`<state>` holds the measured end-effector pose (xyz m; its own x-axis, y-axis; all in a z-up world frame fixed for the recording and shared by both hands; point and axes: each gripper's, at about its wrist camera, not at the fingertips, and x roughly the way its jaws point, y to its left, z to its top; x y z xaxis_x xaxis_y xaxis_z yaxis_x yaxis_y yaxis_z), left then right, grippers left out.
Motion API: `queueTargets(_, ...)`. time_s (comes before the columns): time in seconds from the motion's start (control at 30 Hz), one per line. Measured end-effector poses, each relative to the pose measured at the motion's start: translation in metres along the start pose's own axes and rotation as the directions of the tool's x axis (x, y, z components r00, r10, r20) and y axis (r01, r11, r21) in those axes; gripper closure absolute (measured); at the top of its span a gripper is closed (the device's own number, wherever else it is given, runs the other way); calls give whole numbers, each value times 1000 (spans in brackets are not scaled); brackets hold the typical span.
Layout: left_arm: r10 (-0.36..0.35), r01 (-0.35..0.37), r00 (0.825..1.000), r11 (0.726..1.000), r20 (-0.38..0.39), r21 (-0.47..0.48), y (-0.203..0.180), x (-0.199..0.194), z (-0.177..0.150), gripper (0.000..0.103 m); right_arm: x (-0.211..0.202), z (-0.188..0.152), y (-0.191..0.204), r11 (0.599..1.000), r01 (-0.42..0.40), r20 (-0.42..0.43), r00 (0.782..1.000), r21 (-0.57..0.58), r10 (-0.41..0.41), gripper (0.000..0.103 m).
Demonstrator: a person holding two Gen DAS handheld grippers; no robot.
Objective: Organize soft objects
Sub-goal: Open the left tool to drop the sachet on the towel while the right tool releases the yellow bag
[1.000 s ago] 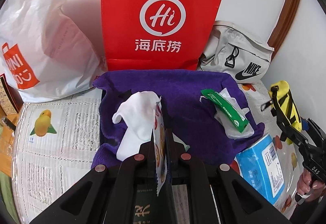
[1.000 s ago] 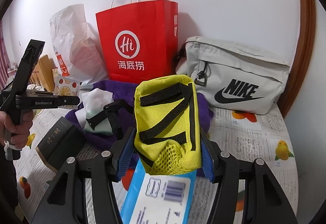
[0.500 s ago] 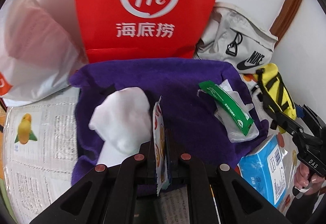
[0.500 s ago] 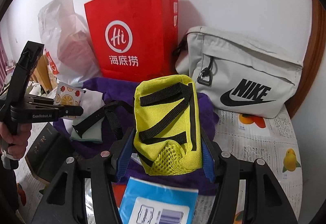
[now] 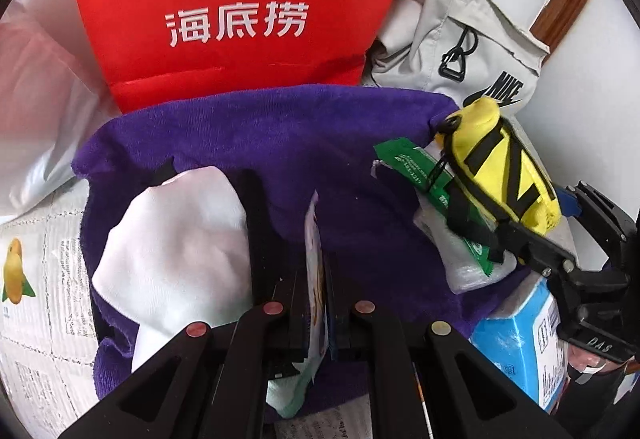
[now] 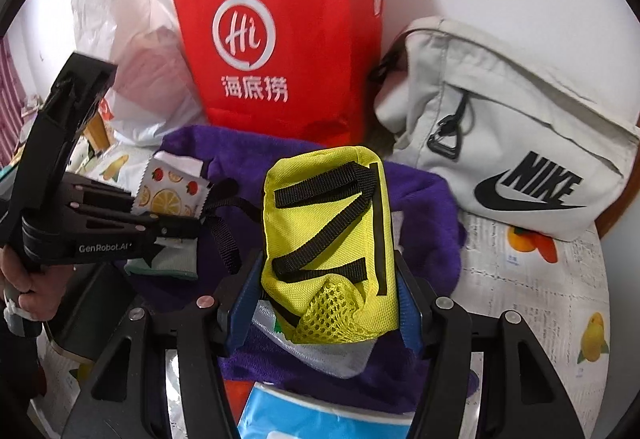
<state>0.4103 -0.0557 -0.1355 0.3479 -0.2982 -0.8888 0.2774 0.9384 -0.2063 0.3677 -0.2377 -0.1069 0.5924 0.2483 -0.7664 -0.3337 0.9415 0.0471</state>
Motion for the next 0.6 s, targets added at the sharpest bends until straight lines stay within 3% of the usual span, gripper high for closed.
queueTargets(0.37,34,-34,999,999,-2,1,-2,4,6,95,19,2,-2,1000,-20,-66,998,1,20,38)
queueTargets(0.4,41,-41,999,999,-1,0,-1,3,7,93,19,1,-2,1000,-17,-68,998,-3,17,37)
queueTargets(0.53,26,-26,1000,1000,13,-12,2,-3,3,68,16,-1,0,1000,3,-63,998,-18,-4,27)
queueTargets(0.6,20,-19,1000,1000,22,-19,4,-9,0,64,15,-2,0,1000,16,-61,998,-20,-17,26)
